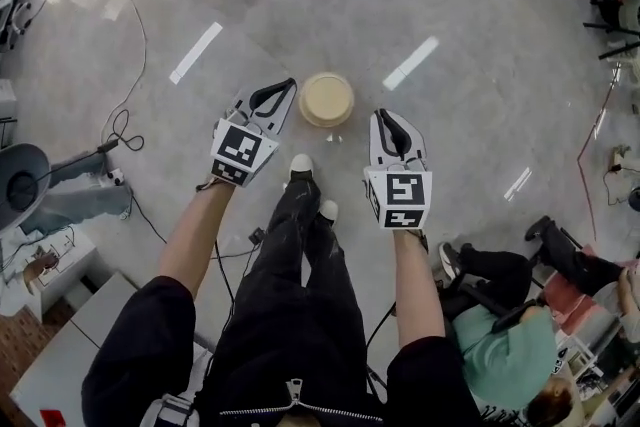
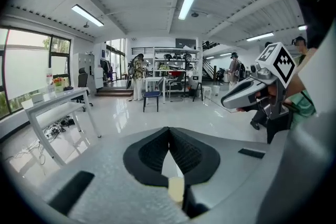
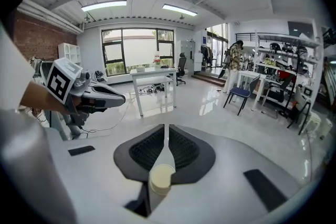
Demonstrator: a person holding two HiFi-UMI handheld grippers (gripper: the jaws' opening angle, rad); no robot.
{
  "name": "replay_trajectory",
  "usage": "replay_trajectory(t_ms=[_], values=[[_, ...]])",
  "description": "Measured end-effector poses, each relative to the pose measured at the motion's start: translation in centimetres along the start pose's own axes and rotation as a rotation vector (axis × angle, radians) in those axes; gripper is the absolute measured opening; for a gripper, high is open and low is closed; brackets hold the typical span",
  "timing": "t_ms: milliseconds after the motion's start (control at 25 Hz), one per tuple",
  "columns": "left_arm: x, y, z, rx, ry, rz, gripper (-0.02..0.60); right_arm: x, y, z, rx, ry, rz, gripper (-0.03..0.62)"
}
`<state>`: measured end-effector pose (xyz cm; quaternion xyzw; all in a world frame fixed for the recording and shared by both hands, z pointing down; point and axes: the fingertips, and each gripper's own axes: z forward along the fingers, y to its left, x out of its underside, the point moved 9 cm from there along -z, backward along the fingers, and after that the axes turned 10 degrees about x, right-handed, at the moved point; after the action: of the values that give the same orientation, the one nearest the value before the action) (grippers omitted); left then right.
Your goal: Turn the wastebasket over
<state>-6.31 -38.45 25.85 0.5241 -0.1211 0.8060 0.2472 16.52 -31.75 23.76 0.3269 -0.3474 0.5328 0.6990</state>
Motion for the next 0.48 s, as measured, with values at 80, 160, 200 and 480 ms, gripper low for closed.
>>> replay_trajectory(t_ms=[80, 160, 200, 480], values=[[2.5, -0.2, 1.4, 0.014, 0.004, -0.012, 0.006, 2.2, -0.2, 1.1, -0.001, 0.003, -0.021, 0.014], [5.7, 0.0, 2.5, 0.027, 0.005, -0.025, 0.006, 4.4, 0.4, 2.5, -0.005, -0.002, -0.052, 0.014], [7.3, 0.2, 2.7, 0.024, 0.012, -0.019, 0.006, 5.6, 1.0, 3.4, -0.014, -0.004, -0.06, 0.014], [16.4, 0.5, 6.7, 0.012, 0.011, -0.009, 0.006, 14.6, 1.7, 8.7, -0.041, -0.008, -0.092, 0.014]])
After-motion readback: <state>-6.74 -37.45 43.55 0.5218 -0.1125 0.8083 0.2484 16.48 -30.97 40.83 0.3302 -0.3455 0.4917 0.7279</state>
